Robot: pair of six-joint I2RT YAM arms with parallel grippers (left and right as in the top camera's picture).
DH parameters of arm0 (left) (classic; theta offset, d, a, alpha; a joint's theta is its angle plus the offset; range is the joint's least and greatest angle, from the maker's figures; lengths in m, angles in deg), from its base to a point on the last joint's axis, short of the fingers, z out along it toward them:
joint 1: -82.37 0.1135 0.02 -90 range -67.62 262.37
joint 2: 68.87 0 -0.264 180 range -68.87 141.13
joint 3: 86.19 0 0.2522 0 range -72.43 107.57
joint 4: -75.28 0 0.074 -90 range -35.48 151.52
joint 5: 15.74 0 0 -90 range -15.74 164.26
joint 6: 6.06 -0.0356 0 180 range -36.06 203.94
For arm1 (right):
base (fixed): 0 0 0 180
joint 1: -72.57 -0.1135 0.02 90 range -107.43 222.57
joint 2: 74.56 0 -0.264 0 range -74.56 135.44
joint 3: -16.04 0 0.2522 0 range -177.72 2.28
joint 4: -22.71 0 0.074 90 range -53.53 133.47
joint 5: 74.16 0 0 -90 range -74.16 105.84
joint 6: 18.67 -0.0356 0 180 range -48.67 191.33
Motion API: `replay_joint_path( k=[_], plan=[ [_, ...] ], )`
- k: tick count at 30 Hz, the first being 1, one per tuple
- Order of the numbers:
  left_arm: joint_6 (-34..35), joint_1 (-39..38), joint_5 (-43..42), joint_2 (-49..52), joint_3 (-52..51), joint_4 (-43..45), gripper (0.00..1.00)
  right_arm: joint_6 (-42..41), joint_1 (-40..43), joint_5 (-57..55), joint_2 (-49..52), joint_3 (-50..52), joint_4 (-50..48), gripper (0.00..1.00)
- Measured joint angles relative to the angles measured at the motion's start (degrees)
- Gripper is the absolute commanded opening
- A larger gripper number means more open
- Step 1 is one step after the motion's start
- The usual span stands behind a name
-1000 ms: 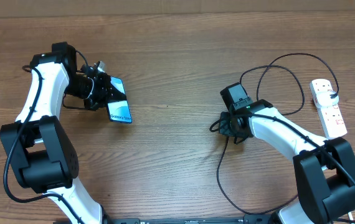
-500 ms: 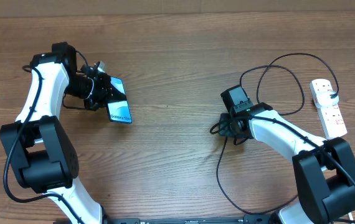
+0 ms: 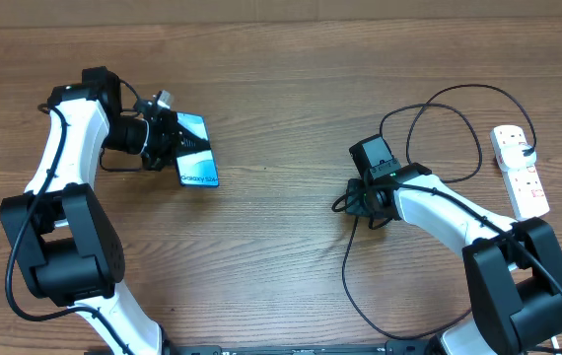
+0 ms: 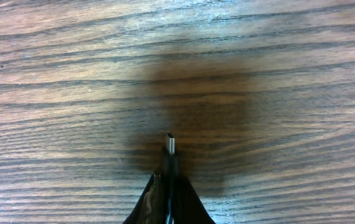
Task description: Plug charger to phone and switch on socket
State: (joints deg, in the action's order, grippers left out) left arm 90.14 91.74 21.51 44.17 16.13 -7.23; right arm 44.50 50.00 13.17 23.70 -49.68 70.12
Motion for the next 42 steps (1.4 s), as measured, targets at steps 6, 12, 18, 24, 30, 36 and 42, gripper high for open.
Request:
replay_joint_path(
  k=[6,12,18,24,30,36,42],
  plan=[
    [-1.88,0.00,-6.19,0.00,0.00,0.00,0.04,-0.02,0.11,0.72,0.00,0.02,-0.31,0.18],
    [-2.12,0.00,-7.89,0.00,0.00,0.02,0.04,0.07,0.15,0.11,0.00,0.04,-2.67,0.22],
    [-2.12,0.00,-8.15,0.00,0.00,0.02,0.04,0.07,0.15,-0.33,0.00,0.07,-2.78,0.22],
    [-2.12,0.00,-8.17,0.00,0.00,0.02,0.04,0.07,0.22,-0.52,0.00,0.17,-2.93,0.04],
    [-4.44,0.00,-10.21,0.00,0.00,-0.15,0.04,1.97,0.57,1.36,0.00,0.17,-3.21,0.04],
    [-11.23,0.00,-20.46,0.00,0.00,-0.28,0.04,8.70,3.28,21.99,-0.98,-1.57,-4.02,0.04],
    [-17.92,0.00,-29.77,0.00,0.00,-0.26,0.04,12.15,4.11,50.42,-4.68,-3.19,-11.87,0.04]
  ],
)
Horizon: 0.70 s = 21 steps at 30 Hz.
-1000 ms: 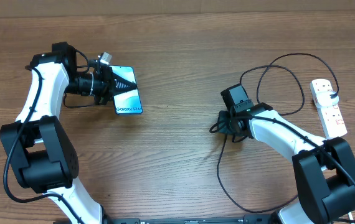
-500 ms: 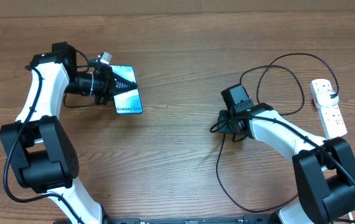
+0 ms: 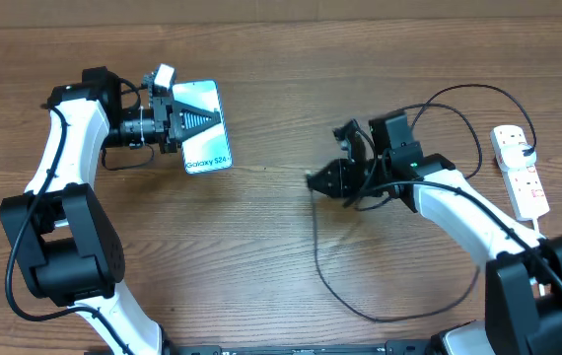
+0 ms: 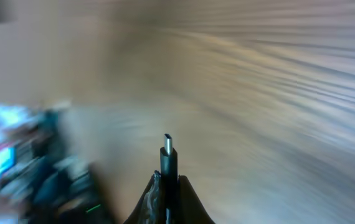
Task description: Plug charger to phone and switch on socket
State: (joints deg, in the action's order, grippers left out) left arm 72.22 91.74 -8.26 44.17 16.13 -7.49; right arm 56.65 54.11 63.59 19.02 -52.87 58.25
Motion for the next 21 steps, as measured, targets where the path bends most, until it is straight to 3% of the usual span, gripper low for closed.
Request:
replay_joint_path(
  k=[5,10,21],
  plan=[
    [-2.25,-0.57,-3.13,0.00,0.00,0.00,0.04,0.72,-1.92,13.73,-0.37,-0.24,-3.85,0.04],
    [-2.67,-2.69,-4.17,0.00,0.00,0.00,0.04,-1.03,-5.46,20.11,-0.37,-0.26,-8.26,0.04],
    [1.60,-4.00,-4.94,0.00,0.00,-0.11,0.04,-17.88,-8.68,23.26,-0.37,-0.24,-25.00,0.04]
  ],
)
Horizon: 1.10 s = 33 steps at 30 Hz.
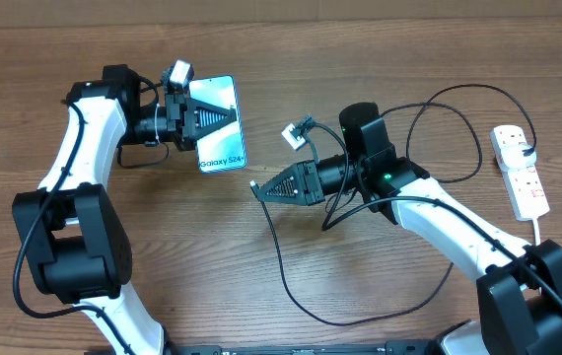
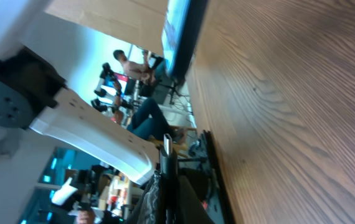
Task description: Plug charger to phone and switch on socket
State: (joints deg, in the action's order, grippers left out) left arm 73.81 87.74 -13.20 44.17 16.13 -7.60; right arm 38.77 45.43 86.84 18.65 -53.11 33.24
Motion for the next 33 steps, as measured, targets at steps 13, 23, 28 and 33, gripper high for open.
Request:
replay_joint_path(
  k=[13,23,28,33],
  plan=[
    [9.81,-0.02,-0.17,0.00,0.00,0.63,0.04,-16.15,-1.86,-0.46,0.00,0.00,-8.00,0.04],
    [10.67,-0.04,-0.24,0.00,0.00,0.83,0.04,-22.40,-3.19,-3.32,0.00,0.00,-11.56,0.04],
    [10.69,-0.04,-0.24,0.00,0.00,0.83,0.04,-23.82,-4.13,-5.88,0.00,0.00,-11.69,0.04],
    [10.67,-0.04,-0.24,0.00,0.00,0.83,0.04,-25.05,-4.74,-8.55,0.00,0.00,-12.96,0.04]
  ],
)
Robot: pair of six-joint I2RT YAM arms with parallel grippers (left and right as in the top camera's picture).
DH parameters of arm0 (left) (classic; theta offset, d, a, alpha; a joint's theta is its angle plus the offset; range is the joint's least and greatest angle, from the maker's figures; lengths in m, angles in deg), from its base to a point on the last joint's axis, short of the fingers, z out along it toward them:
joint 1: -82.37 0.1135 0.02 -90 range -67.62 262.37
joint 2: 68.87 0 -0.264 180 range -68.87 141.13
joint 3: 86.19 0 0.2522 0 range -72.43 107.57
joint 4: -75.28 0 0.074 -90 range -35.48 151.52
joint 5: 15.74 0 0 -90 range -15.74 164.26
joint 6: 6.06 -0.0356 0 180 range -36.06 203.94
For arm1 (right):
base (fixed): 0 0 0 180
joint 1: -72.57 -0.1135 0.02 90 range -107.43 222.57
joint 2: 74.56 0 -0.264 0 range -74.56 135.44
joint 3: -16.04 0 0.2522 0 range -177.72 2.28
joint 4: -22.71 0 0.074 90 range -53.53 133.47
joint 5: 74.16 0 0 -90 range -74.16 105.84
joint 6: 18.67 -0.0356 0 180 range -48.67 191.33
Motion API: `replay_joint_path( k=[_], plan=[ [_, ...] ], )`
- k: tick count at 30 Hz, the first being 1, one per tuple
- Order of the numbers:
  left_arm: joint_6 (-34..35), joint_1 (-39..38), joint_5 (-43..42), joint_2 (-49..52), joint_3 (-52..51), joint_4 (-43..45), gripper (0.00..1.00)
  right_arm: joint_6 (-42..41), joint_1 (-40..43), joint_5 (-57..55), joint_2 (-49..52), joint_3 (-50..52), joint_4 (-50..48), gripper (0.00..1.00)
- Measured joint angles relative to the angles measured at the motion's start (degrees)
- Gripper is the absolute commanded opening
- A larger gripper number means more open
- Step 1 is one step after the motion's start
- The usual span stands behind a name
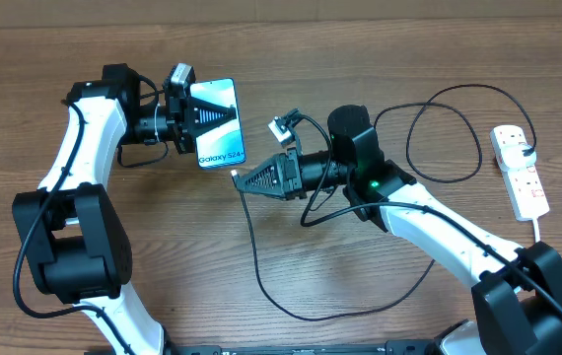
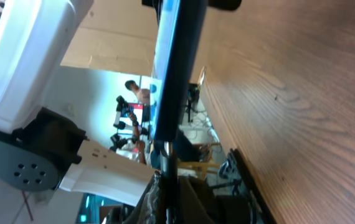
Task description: Plug charger to phone and switch on socket
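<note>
My left gripper point(image 1: 187, 118) is shut on the phone point(image 1: 216, 125), a blue-screened handset marked Galaxy S24, held above the table with its bottom edge turned right. My right gripper point(image 1: 245, 180) is shut on the black charger plug point(image 1: 235, 175), whose metal tip sits just below and right of the phone's bottom end. In the right wrist view the phone point(image 2: 176, 68) is edge-on, a dark bar, and the plug point(image 2: 167, 163) lines up with its lower end, tip at or touching it. The black cable point(image 1: 261, 286) trails to the white socket strip point(image 1: 520, 170) at the far right.
The cable loops over the wooden table point(image 1: 163, 266) below my right arm and in an arc near the strip. The table's back edge point(image 1: 360, 20) runs along the top of the overhead view.
My right gripper moved a little further left with the plug, closing the gap to the phone's bottom end. The phone stayed almost where it was in the left gripper.
At first the left gripper held the phone low at the left while the right gripper held the plug at the table near centre right. Both then rose, the phone turned upright. The plug has since come leftward, now at the phone's bottom end.
</note>
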State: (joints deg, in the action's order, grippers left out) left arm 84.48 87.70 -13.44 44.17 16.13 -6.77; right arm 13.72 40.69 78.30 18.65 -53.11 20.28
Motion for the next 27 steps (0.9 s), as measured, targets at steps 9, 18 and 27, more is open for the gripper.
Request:
replay_joint_path(
  k=[9,18,27],
  plan=[
    [0.00,0.00,0.00,0.00,0.00,0.00,0.04,-0.92,-0.04,-2.03,0.00,0.00,-1.29,0.04],
    [0.00,0.00,-0.15,0.00,0.00,0.13,0.04,-1.90,-0.11,-4.17,0.00,0.00,-1.31,0.04],
    [0.00,0.00,-0.17,0.00,0.00,2.67,0.04,-2.14,-2.62,-4.37,0.00,0.00,-1.33,0.04]
  ],
)
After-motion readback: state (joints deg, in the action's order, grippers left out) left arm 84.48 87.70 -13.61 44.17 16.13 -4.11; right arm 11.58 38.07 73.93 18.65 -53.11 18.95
